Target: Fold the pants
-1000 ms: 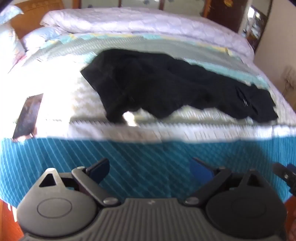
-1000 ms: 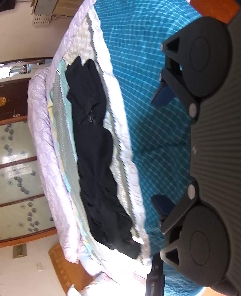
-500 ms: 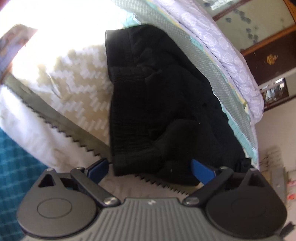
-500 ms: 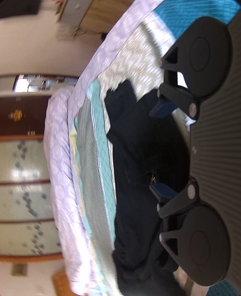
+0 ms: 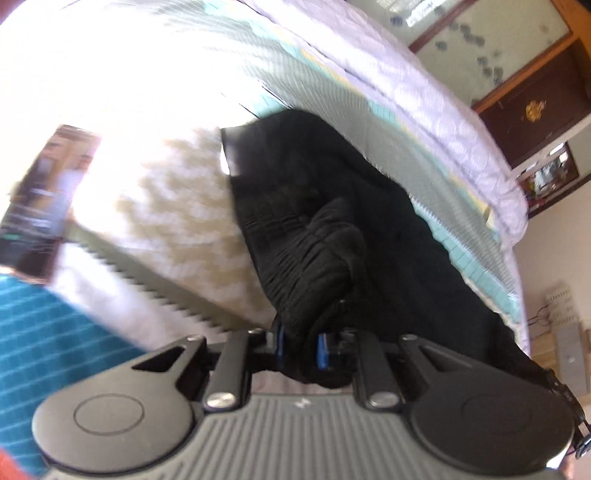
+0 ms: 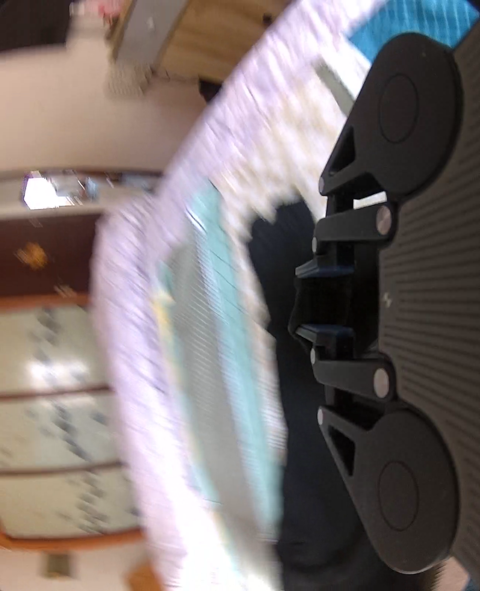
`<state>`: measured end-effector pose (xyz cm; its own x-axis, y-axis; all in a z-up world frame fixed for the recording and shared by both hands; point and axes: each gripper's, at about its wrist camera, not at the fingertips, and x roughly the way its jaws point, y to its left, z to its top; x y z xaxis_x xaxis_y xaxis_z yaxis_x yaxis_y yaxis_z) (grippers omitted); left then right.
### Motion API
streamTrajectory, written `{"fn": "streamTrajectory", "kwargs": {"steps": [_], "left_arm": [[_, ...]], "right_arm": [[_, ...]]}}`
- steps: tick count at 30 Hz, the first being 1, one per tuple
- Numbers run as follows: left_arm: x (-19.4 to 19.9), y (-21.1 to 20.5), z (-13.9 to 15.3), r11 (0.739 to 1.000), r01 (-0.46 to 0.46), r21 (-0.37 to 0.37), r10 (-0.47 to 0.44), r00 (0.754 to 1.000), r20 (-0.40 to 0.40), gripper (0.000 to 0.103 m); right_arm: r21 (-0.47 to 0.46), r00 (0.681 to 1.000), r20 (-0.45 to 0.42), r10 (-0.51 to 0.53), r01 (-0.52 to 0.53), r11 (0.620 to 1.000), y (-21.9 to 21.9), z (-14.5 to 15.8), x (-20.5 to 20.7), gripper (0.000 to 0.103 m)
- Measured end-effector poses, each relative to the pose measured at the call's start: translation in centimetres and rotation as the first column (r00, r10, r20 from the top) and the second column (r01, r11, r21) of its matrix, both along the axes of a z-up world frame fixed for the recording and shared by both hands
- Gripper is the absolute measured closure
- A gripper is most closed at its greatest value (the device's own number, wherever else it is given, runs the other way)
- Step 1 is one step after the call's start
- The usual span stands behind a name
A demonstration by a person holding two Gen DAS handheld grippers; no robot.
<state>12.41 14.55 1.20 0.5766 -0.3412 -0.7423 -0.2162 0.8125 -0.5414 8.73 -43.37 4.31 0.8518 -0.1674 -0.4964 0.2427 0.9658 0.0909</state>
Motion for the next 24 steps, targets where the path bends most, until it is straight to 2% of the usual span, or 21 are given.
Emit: {"fn": "streamTrajectory", "kwargs": {"steps": [4,6,7,9,10,12,14,15,17,19,21,22,23,24], "left_arm": [[-2.9,3.5,1.8,0.999,-0.024,0.049,0.025,1.000,-0.019,0.089],[-4.3,4.5,2.0,0.993,-0.025,0.118,0.030,0.999,-0.042,0.089],[-4.8,4.6,1.7,0.988,-0.024,0.154,0.033,0.998,-0.056,0.089],[-5.4,4.9,0.9,0.981,0.000,0.193,0.018,0.995,-0.095,0.083],[-5.7,5.0,0.2,0.976,0.017,0.216,0.010,0.992,-0.122,0.072],[-6.5,5.2,-0.3,0.955,0.043,0.292,-0.001,0.990,-0.144,0.064],[-8.2,5.6,0.5,0.934,0.040,0.355,-0.004,0.995,-0.101,0.055],[-8.7,6.0,1.2,0.929,0.024,0.369,0.001,0.998,-0.068,0.050],[-9.4,7.3,3.7,0.924,-0.038,0.380,0.040,0.999,0.004,0.047],[-8.0,8.0,5.7,0.913,-0.079,0.399,0.060,0.996,0.058,0.045],[-5.2,7.9,7.0,0.900,-0.098,0.424,0.066,0.994,0.091,0.045],[-3.5,7.6,7.3,0.899,-0.100,0.427,0.058,0.992,0.109,0.045],[-1.7,7.2,7.4,0.898,-0.099,0.428,0.049,0.991,0.127,0.044],[0.4,6.8,7.2,0.898,-0.097,0.429,0.042,0.990,0.135,0.042]], "right_arm": [[0.044,0.993,0.062,-0.099,0.096,0.994,-4.8,4.8,-4.8,0.076],[0.068,0.987,0.056,-0.148,0.144,0.987,-6.7,5.7,-7.1,0.081],[0.076,0.983,0.047,-0.179,0.175,0.982,-7.5,5.5,-8.1,0.096],[0.080,0.972,0.007,-0.236,0.234,0.969,-9.2,4.3,-9.0,0.096],[0.086,0.967,-0.031,-0.252,0.253,0.963,-9.3,3.3,-9.6,0.096],[0.071,0.955,-0.137,-0.262,0.273,0.959,-8.9,0.3,-9.4,0.094],[0.000,0.925,-0.172,-0.339,0.344,0.939,-8.6,-1.1,-10.0,0.087],[0.005,0.919,-0.156,-0.361,0.367,0.930,-9.1,-0.9,-10.4,0.085],[0.055,0.915,-0.110,-0.388,0.396,0.917,-10.2,0.3,-10.9,0.081],[0.094,0.924,-0.082,-0.373,0.380,0.920,-10.1,1.4,-9.2,0.081],[0.141,0.953,-0.068,-0.296,0.303,0.943,-9.0,2.0,-6.0,0.080],[0.174,0.965,-0.057,-0.255,0.261,0.949,-8.6,2.1,-4.1,0.075],[0.204,0.974,-0.049,-0.221,0.227,0.952,-8.0,2.0,-2.1,0.066],[0.220,0.980,-0.050,-0.193,0.200,0.955,-7.4,2.0,0.1,0.063]]}}
